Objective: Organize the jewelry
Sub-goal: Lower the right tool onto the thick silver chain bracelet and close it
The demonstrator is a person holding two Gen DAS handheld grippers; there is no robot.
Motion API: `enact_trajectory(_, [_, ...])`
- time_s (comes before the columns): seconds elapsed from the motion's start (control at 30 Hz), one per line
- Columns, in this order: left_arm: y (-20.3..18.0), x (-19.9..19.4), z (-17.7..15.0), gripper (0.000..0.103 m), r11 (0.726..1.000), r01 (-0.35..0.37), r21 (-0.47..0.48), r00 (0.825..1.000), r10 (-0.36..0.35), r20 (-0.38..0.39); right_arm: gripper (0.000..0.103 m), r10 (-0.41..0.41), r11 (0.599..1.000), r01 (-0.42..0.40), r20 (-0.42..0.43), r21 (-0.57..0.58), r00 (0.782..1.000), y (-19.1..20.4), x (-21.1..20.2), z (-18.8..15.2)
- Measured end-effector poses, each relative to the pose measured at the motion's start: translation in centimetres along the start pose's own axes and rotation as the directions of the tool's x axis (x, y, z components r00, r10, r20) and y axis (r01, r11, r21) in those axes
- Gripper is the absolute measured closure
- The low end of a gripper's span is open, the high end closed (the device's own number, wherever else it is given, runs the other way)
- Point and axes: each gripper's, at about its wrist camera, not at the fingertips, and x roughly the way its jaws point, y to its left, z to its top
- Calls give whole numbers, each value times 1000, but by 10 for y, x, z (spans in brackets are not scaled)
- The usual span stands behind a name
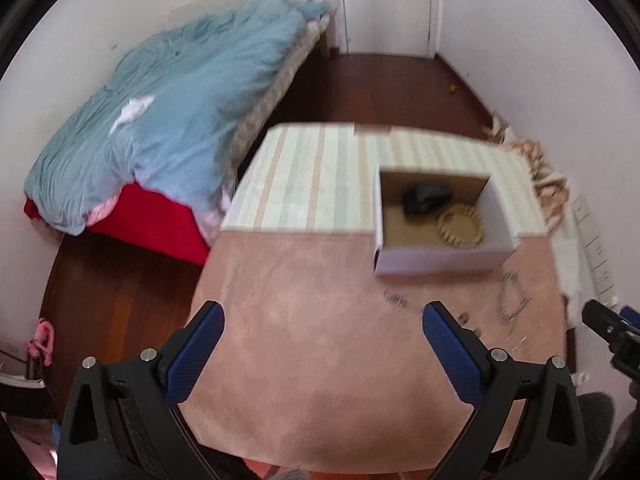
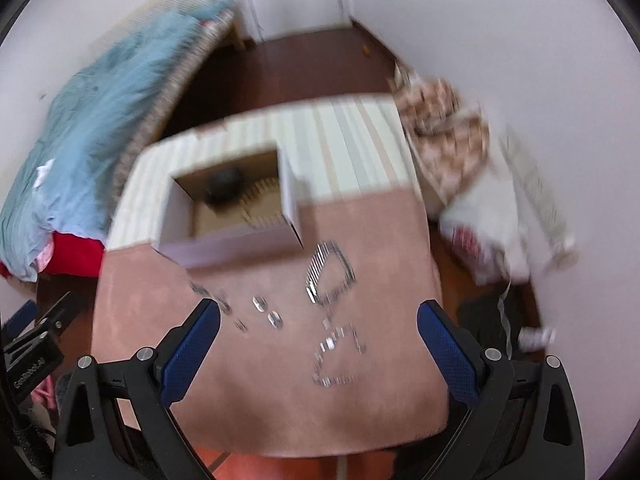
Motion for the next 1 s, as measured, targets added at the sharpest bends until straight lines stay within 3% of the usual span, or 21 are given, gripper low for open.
enact_trajectory(0.2, [-11,51,-41,1,1000,1,4,994,-1,-113,21,-1,992,20,-153,126,988,-48,68,-41])
enact_trajectory(0.33, [-24,77,-60,1,1000,4,18,987,-1,-159,27,22,991,2,-179,132,984,-60,92,-52])
enact_trajectory(0.43, [-28,90,-68,1,1000,-14,21,984,17,-179,34,32,993,-14,-159,116,987,-62,105,-41])
enact_trajectory(0.57, [-31,108,-71,1,998,-51,22,980,54,-190,36,14,997,-6,-110,75,994,-60,122,-9])
enact_trajectory(0.7, [-31,117,-66,1,998,-64,19,977,66,-201,45,7,999,-2,-123,36,992,-51,146,17])
enact_trajectory(0.8, [-35,121,-60,1,997,-71,33,977,76,-199,61,-30,999,26,-101,-39,994,-36,153,24])
enact_trajectory(0.87, [-41,120,-56,1,996,-70,49,979,78,-189,93,-41,996,33,-98,-86,994,-29,154,25])
enact_trajectory(1.0, [-67,106,-56,2,994,-26,110,985,44,-169,94,-10,993,-4,-118,-115,993,-30,152,23])
